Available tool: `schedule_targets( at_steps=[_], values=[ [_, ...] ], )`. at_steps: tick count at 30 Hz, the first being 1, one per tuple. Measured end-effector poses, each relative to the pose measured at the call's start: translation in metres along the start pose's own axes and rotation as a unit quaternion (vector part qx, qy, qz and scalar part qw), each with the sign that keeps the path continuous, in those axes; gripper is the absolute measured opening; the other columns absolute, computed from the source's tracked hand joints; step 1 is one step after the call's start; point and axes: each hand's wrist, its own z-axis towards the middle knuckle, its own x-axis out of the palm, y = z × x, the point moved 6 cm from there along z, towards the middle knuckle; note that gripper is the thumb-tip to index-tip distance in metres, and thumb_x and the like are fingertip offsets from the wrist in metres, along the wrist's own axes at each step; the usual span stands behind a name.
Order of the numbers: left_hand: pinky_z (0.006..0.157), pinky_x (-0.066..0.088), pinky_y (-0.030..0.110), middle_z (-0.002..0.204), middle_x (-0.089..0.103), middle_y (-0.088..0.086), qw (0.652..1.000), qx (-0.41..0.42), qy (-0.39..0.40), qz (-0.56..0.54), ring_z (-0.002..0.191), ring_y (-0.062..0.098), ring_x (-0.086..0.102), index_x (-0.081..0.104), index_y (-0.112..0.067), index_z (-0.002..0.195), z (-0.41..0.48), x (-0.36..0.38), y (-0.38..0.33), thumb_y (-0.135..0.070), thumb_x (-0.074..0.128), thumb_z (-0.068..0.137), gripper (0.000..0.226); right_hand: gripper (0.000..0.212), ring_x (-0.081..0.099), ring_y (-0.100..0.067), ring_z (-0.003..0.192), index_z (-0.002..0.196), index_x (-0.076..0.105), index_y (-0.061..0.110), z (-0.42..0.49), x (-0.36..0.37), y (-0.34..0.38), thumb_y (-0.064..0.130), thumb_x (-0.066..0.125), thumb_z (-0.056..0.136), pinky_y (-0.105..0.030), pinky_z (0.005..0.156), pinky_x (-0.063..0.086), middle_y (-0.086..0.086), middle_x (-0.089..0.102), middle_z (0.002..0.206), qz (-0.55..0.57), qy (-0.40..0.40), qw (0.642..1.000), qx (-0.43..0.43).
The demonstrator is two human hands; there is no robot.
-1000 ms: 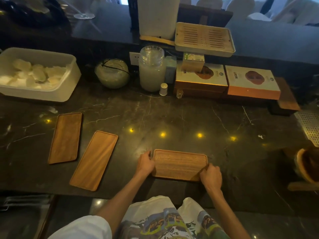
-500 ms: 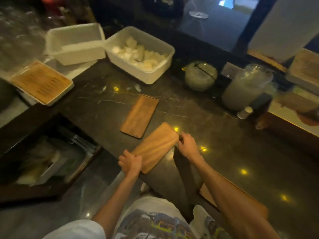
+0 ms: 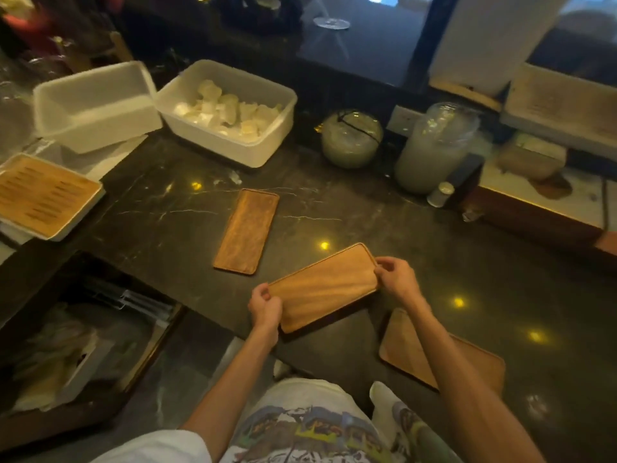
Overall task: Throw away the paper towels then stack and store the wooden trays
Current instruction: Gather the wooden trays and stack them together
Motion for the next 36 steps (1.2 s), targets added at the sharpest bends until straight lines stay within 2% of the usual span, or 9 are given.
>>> schedule_targets(
  at_steps=[3, 6, 8, 12, 16, 23, 27, 32, 36],
  values=[
    [0.100, 0.049, 0.039, 0.130, 0.057, 0.012, 0.988, 0.074, 0.130, 0.046, 0.112, 0.020, 0.055, 0.045, -0.008, 0.139, -0.031, 0.070, -0.014, 0.013, 0.046, 0.089, 0.055, 0.033, 0.066, -0.023, 0.106, 0.122, 0.067, 0.014, -0.040, -0.066, -0.085, 0.015, 0.065, 0.089, -0.037, 0.094, 0.052, -0.010, 0.071, 0.116, 0.038, -0.091, 0.993, 0.067],
    [0.086, 0.051, 0.027, 0.116, 0.059, 0.004, 0.952, 0.123, 0.247, 0.130, 0.105, 0.015, 0.054, 0.047, -0.004, 0.138, -0.070, 0.139, -0.010, 0.011, 0.057, 0.087, 0.054, 0.034, 0.064, -0.025, 0.109, 0.126, 0.063, 0.017, -0.090, -0.105, -0.169, 0.019, 0.062, 0.092, -0.043, 0.095, 0.052, -0.008, 0.069, 0.120, 0.080, -0.168, 0.970, 0.155],
    [0.076, 0.053, 0.019, 0.104, 0.060, -0.002, 0.929, 0.157, 0.274, 0.194, 0.102, 0.018, 0.057, 0.057, -0.003, 0.129, -0.087, 0.168, 0.002, 0.005, 0.066, 0.084, 0.047, 0.035, 0.062, -0.026, 0.111, 0.129, 0.061, 0.018, -0.114, -0.110, -0.207, 0.020, 0.060, 0.094, -0.043, 0.093, 0.051, -0.008, 0.068, 0.121, 0.107, -0.189, 0.957, 0.195],
    [0.099, 0.051, 0.044, 0.117, 0.059, 0.010, 0.871, 0.212, 0.286, 0.339, 0.117, 0.032, 0.057, 0.060, -0.007, 0.126, -0.113, 0.211, 0.026, -0.001, 0.066, 0.086, 0.041, 0.036, 0.064, -0.030, 0.106, 0.132, 0.060, 0.021, -0.146, -0.114, -0.259, 0.022, 0.056, 0.096, -0.042, 0.089, 0.053, -0.012, 0.069, 0.119, 0.128, -0.226, 0.937, 0.234],
    [0.112, 0.038, 0.043, 0.134, 0.043, 0.015, 0.833, 0.257, 0.258, 0.416, 0.129, 0.031, 0.043, 0.046, -0.011, 0.140, -0.120, 0.219, 0.036, -0.007, 0.060, 0.090, 0.052, 0.036, 0.063, -0.034, 0.108, 0.131, 0.060, 0.018, -0.155, -0.102, -0.272, 0.015, 0.052, 0.096, -0.048, 0.092, 0.052, -0.016, 0.069, 0.117, 0.133, -0.227, 0.942, 0.209],
    [0.112, 0.039, 0.043, 0.137, 0.039, 0.012, 0.823, 0.277, 0.237, 0.436, 0.133, 0.029, 0.036, 0.041, -0.012, 0.143, -0.125, 0.218, 0.039, -0.008, 0.061, 0.091, 0.056, 0.034, 0.066, -0.022, 0.084, 0.129, 0.062, 0.019, -0.159, -0.101, -0.271, 0.012, 0.051, 0.097, -0.033, 0.068, 0.050, -0.009, 0.074, 0.097, 0.126, -0.232, 0.950, 0.168],
    [0.112, 0.039, 0.045, 0.138, 0.041, 0.012, 0.839, 0.268, 0.217, 0.420, 0.134, 0.030, 0.036, 0.042, -0.012, 0.143, -0.125, 0.217, 0.041, -0.006, 0.059, 0.092, 0.054, 0.034, 0.065, -0.020, 0.084, 0.129, 0.061, 0.018, -0.160, -0.100, -0.273, 0.012, 0.050, 0.097, -0.029, 0.068, 0.046, -0.007, 0.072, 0.096, 0.115, -0.230, 0.953, 0.161],
    [0.103, 0.045, 0.039, 0.130, 0.050, 0.011, 0.861, 0.255, 0.195, 0.395, 0.124, 0.028, 0.051, 0.052, -0.010, 0.133, -0.119, 0.211, 0.043, -0.007, 0.060, 0.091, 0.042, 0.034, 0.064, -0.023, 0.086, 0.130, 0.060, 0.017, -0.158, -0.100, -0.273, 0.013, 0.050, 0.098, -0.033, 0.071, 0.050, -0.010, 0.070, 0.098, 0.096, -0.223, 0.957, 0.159],
    [0.097, 0.049, 0.035, 0.131, 0.052, 0.010, 0.859, 0.235, 0.229, 0.393, 0.121, 0.026, 0.054, 0.053, -0.011, 0.131, -0.112, 0.210, 0.042, -0.008, 0.063, 0.090, 0.042, 0.034, 0.061, -0.017, 0.083, 0.130, 0.061, 0.015, -0.156, -0.101, -0.272, 0.013, 0.048, 0.098, -0.029, 0.070, 0.049, -0.004, 0.066, 0.094, 0.077, -0.219, 0.958, 0.167]
  ],
)
